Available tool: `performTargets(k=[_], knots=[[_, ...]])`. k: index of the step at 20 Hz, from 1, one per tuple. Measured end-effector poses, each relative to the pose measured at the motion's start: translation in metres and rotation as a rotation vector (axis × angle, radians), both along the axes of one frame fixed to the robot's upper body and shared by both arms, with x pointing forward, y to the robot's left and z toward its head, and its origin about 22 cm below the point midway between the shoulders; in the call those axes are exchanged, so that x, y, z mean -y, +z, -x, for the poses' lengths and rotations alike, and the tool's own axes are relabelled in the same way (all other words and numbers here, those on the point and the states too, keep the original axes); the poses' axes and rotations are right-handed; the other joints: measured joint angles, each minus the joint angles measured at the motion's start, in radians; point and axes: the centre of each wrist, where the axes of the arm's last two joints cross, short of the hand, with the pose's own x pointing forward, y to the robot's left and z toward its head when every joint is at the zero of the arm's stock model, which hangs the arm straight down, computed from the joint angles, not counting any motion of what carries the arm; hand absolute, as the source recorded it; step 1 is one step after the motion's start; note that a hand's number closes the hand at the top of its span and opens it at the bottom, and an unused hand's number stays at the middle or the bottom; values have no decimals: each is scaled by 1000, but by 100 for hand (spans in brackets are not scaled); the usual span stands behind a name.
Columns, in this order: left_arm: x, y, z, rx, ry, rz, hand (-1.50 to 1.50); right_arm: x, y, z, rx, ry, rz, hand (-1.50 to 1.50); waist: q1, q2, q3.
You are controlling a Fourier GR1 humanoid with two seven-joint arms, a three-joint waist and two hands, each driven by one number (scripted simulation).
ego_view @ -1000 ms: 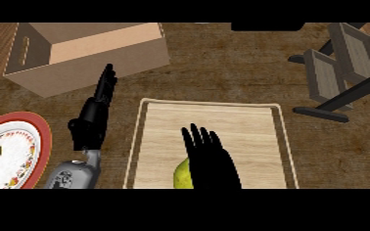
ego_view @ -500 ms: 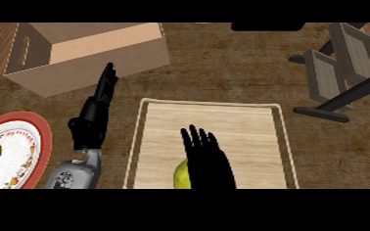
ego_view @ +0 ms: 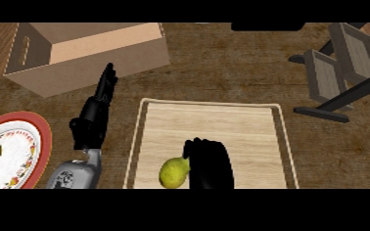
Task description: Pick the pear from the tray and place it in the tiered basket
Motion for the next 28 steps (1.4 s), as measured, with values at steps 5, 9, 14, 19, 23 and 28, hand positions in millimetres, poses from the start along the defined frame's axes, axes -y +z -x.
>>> performTargets(k=[5, 9, 14, 19, 23, 28], knots=[[-3, 3, 1, 4, -6, 2, 0, -8, -7, -2, 83, -10, 30, 150, 0, -3, -1], [-2, 6, 2, 2, 1, 6, 0, 20, 17, -25, 42, -103, 134, 150, -7, -4, -1], [-5, 4, 4, -1, 21, 4, 0, 79, 55, -61, -5, -225, 254, 150, -22, -6, -3], [-4, 0, 7, -6, 27, 4, 0, 119, 118, -79, 72, -293, 292, 150, -24, -9, -3], [-5, -6, 9, -13, 31, -2, 0, 138, 172, -79, 185, -336, 292, 150, -28, -13, -4], [-8, -2, 9, -12, 31, 0, 0, 157, 242, -73, 335, -378, 278, 150, -28, -20, -6]])
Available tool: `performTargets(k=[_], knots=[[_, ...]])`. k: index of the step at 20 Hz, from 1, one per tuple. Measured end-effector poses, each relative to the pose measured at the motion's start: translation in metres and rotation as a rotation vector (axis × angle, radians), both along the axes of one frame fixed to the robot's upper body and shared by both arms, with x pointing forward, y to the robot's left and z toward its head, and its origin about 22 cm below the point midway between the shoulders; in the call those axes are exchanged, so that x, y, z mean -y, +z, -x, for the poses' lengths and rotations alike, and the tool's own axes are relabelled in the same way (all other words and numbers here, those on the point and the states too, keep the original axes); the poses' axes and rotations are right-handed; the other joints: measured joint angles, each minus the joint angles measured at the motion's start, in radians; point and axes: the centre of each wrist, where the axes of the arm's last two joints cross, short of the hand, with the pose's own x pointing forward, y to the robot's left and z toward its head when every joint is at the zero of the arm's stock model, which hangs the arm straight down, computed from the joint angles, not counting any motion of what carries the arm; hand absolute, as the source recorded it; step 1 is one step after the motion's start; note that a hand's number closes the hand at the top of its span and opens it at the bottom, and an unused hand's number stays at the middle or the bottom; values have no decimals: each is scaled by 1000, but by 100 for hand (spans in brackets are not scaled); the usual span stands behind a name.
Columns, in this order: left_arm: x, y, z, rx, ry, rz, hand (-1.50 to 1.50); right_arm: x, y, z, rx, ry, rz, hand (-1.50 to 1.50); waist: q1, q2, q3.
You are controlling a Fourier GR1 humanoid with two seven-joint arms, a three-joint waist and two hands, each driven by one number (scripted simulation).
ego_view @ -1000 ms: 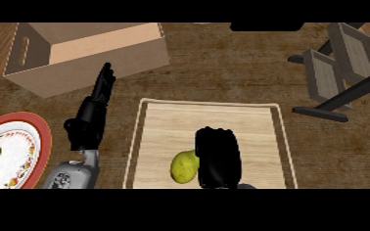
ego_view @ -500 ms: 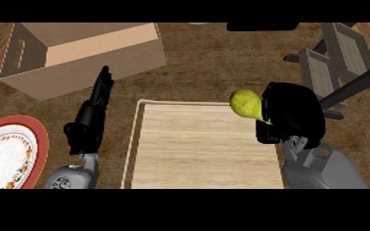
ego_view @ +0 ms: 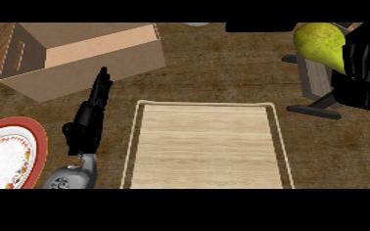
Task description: Pick the pear from the tray and place it in the tiered basket
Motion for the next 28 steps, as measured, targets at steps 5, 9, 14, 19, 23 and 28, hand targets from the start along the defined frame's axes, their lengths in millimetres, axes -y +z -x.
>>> performTargets(k=[5, 9, 14, 19, 23, 28], knots=[[2, 0, -2, -10, -5, 1, 0, 14, 63, 2, 91, -26, -11, 150, 1, -1, -1], [1, -1, -4, -7, -5, -6, 0, 26, 110, 3, 124, -56, -34, 150, 6, -1, 0], [5, 3, -8, 0, -24, -3, 0, 30, 158, 0, 173, -75, -178, 150, 19, 5, 1], [5, 6, -8, 10, -33, 5, 0, 32, 188, -12, 155, -137, -225, 150, 31, 13, 3], [7, 3, -9, 13, -35, 5, 0, 35, 201, -21, 136, -198, -214, 150, 32, 17, 3], [12, 0, -5, 20, -43, 7, 0, 54, 201, -41, 77, -307, -154, 150, 37, 22, 5]])
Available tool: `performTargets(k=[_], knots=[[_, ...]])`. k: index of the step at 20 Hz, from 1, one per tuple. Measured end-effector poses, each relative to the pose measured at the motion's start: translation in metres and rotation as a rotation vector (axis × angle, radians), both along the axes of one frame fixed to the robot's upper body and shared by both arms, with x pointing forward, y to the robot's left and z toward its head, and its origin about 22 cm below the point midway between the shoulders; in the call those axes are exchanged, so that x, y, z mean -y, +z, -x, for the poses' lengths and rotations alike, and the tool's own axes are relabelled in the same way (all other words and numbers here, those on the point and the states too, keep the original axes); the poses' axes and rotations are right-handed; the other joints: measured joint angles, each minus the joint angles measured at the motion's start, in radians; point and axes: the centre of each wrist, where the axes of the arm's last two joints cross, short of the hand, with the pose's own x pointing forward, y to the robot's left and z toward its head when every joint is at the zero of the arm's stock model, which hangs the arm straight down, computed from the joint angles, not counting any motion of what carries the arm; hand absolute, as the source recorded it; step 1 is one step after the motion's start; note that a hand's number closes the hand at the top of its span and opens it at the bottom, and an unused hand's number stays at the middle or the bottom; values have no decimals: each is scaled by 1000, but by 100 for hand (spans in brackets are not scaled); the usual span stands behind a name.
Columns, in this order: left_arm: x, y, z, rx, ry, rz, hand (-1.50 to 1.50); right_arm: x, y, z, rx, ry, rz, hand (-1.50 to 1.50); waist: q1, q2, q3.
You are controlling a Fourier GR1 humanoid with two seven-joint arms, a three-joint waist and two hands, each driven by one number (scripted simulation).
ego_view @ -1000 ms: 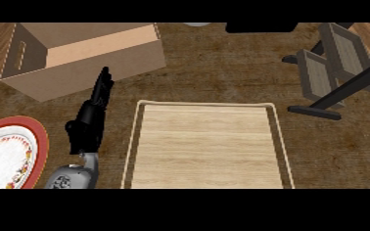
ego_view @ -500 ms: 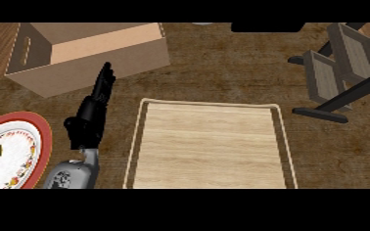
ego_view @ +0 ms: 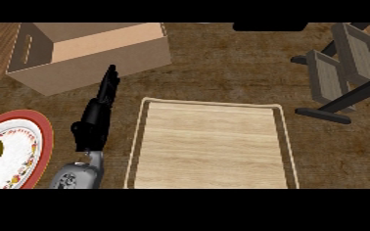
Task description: Pick the pear from the tray and place it in the tiered basket
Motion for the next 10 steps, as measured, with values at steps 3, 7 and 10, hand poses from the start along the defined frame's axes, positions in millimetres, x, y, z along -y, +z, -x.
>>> performTargets(k=[3, 7, 10], knots=[[1, 5, -3, -4, 1, 4, 0, 17, -2, -6, -29, -31, 27, 150, -1, 1, 1], [-3, 1, -4, 0, 7, 4, 0, 33, -12, -20, -40, -51, 51, 150, 0, 2, 1], [-2, 1, -7, -1, 2, 4, 0, 51, -20, -31, -32, -70, 5, -150, 1, 4, 1]])
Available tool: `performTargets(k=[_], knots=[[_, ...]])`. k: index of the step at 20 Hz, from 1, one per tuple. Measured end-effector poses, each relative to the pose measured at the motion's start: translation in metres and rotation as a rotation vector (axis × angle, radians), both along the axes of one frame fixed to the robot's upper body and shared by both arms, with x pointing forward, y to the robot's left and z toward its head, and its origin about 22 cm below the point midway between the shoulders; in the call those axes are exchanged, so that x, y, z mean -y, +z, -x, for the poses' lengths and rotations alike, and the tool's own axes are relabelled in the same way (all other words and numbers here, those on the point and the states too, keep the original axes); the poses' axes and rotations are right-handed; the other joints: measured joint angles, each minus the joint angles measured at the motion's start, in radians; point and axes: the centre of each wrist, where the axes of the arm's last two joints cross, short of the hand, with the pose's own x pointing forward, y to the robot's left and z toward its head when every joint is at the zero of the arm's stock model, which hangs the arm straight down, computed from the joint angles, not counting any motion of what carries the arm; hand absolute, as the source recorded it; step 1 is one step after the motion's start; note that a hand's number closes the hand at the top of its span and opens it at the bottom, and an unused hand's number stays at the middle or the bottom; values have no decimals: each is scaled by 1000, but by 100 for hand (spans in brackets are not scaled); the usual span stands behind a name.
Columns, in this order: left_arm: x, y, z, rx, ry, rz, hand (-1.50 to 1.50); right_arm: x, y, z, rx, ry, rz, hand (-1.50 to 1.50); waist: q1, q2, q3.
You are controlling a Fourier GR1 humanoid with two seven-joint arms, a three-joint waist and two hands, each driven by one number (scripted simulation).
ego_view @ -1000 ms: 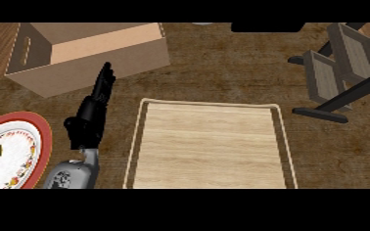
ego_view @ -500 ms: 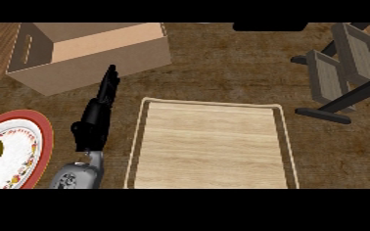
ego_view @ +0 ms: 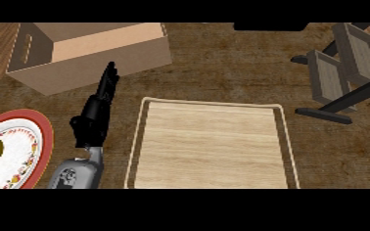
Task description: Pick the pear from the tray and place it in the tiered basket
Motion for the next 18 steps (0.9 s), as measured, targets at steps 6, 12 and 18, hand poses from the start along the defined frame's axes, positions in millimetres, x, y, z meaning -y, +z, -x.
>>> performTargets(k=[6, 12, 18], knots=[[-6, 1, 1, -2, 2, -4, 0, 30, -18, -9, 111, -25, -217, -150, 0, -2, 1], [-8, -1, 2, -6, 8, -6, 0, 46, -23, -4, 290, -17, -371, -150, -4, -4, 0], [-5, 0, 5, -2, 13, -2, 0, 83, -6, 31, 494, -145, -441, -150, -12, -7, 0]])
